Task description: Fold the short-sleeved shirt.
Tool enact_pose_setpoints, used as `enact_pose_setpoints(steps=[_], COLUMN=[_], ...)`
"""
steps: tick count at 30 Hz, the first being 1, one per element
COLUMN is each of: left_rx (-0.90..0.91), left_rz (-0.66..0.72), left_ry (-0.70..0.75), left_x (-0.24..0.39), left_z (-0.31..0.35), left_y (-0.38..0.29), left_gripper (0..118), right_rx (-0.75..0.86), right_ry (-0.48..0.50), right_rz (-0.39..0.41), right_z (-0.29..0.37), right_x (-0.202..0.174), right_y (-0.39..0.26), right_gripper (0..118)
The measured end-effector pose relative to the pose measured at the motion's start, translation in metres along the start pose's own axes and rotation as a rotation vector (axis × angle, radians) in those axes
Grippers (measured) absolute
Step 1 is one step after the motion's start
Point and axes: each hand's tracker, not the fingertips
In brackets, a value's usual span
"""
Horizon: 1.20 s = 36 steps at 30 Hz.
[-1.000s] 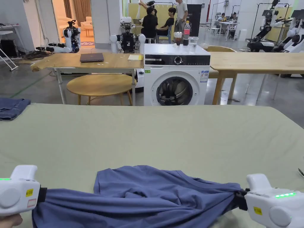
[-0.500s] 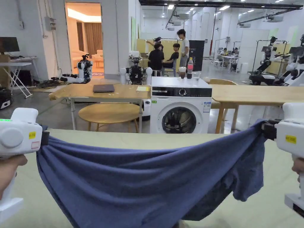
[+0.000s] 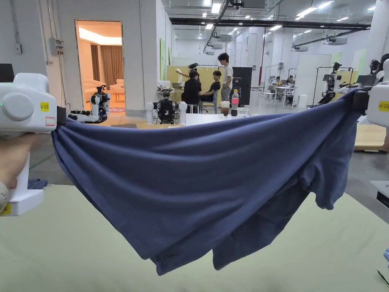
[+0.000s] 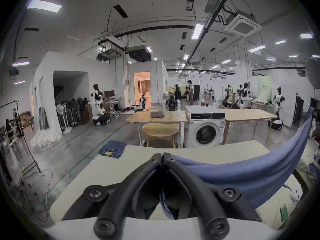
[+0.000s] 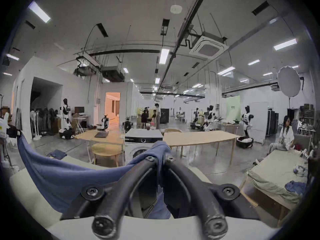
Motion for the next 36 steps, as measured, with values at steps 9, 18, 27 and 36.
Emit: enact_pose_setpoints(steps=[9, 18, 27, 36], left_rx=[-0.124, -0.17, -0.322, -0.606], left_rz=[0.015, 0.044, 0.061, 0.128], left_ry=[0.004, -0.041, -0.135, -0.101], left_x=[0.014, 0.013, -0.002, -0.016], left_z=[-0.057, -0.04, 0.064, 0.122], left_y=[-0.102, -0.158, -0.266, -0.446], left_gripper=[0, 0, 0, 0], right_rx=[-0.137, -0.186, -0.323, -0.698], right_ry=[-0.045, -0.056, -0.016, 0.022], right_rz=[0.006, 0.036, 0.115, 0.198], right_z=[-0.043, -0.017, 0.105, 0.198], right_x=[-0.004, 0.013, 0.041, 0.05], right_y=[-0.119, -0.182, -0.268, -0.433], right_gripper=[3, 3, 3, 3])
